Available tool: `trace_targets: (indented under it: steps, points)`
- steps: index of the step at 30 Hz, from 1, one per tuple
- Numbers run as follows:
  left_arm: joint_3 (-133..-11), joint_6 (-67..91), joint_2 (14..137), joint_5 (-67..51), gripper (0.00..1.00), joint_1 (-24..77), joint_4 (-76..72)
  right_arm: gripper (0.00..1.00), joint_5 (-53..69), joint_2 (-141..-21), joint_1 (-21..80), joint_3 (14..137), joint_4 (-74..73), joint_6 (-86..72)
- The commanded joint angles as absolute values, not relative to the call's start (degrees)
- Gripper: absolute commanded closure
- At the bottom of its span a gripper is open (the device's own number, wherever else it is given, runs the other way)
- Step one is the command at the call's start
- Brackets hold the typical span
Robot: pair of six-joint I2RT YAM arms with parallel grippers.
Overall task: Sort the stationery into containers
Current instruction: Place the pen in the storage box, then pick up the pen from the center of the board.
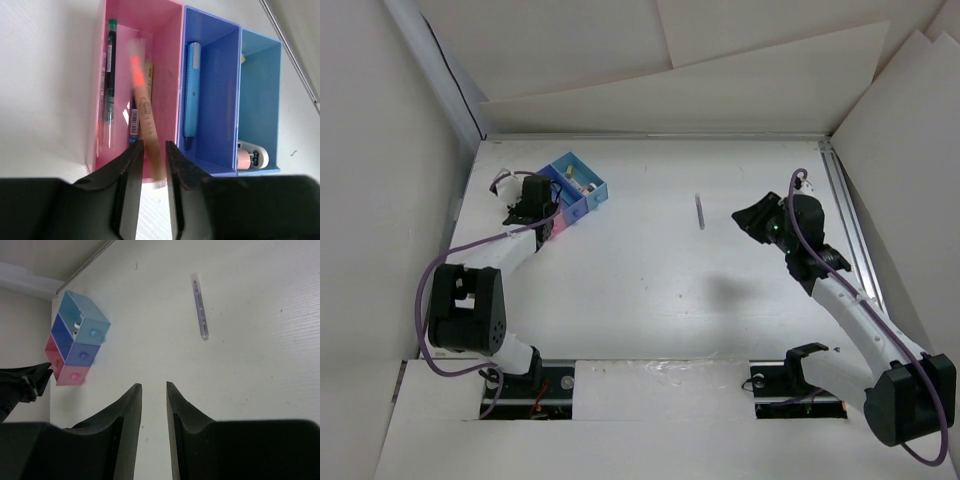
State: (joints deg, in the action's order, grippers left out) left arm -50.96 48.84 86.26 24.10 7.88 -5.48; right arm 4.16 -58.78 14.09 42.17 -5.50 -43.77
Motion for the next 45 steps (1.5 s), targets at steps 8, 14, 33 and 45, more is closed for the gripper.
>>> trace_targets:
  steps: [8, 14, 33, 45]
  points:
    - [-53.44, 49.48, 84.29, 22.78, 0.63, 7.65, -7.55, 0.68, 4.75, -58.62, 15.03, 42.54, -2.46, -43.77]
    - [-55.44, 43.34, 86.38, 20.56, 0.69, 22.21, -12.83, 0.68, 4.14, -58.62, 15.03, 42.54, -2.46, -43.77]
    - [-109.51, 39.29, 132.71, 26.54, 0.57, 49.13, 12.14, 0.76, 1.76, -51.25, 14.50, 42.01, -3.52, -43.77]
    - [-114.79, 39.81, 141.06, 26.02, 0.61, 49.66, 13.62, 0.70, 3.51, -50.71, 13.97, 42.01, -3.52, -43.77]
